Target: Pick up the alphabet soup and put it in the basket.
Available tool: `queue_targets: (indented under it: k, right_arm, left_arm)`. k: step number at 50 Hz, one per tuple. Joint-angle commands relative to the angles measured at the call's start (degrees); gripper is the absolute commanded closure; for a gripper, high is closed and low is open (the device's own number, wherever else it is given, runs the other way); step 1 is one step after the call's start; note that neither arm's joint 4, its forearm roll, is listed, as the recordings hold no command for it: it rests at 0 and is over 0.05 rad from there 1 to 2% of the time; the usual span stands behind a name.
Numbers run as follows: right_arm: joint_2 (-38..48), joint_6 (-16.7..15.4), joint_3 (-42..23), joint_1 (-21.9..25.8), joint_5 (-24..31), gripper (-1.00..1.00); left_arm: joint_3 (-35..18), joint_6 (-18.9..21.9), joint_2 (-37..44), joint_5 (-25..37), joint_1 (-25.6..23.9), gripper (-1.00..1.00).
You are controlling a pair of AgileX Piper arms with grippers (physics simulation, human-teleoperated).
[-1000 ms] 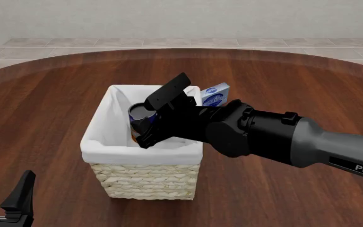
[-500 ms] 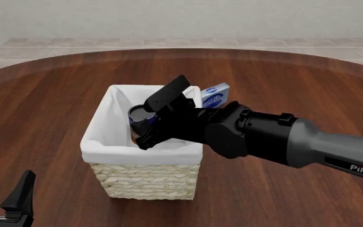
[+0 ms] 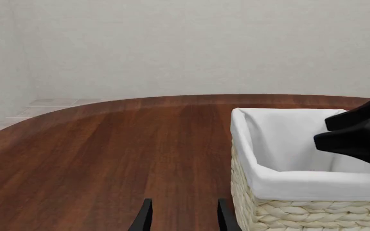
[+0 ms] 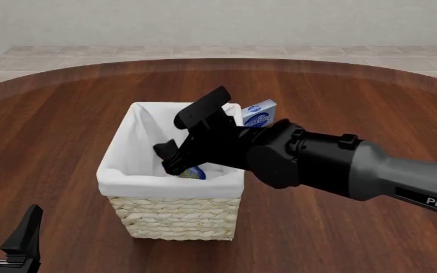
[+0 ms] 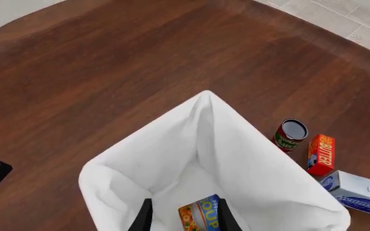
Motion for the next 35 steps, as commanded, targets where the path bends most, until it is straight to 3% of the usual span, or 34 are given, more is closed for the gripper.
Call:
queue_targets:
  k: [1,35]
  right_arm:
    - [-0.45,0.39,0.09,-0.06,-0.13,-1.00]
    - [-3.45,-0.01,-0.34,-0.51,1.13,-1.00]
  left_arm:
    - [0.00,0.00,0.00,0.00,0.00,-1.00]
    - [0.00,0.00,0.00,0.00,0.00,-1.00]
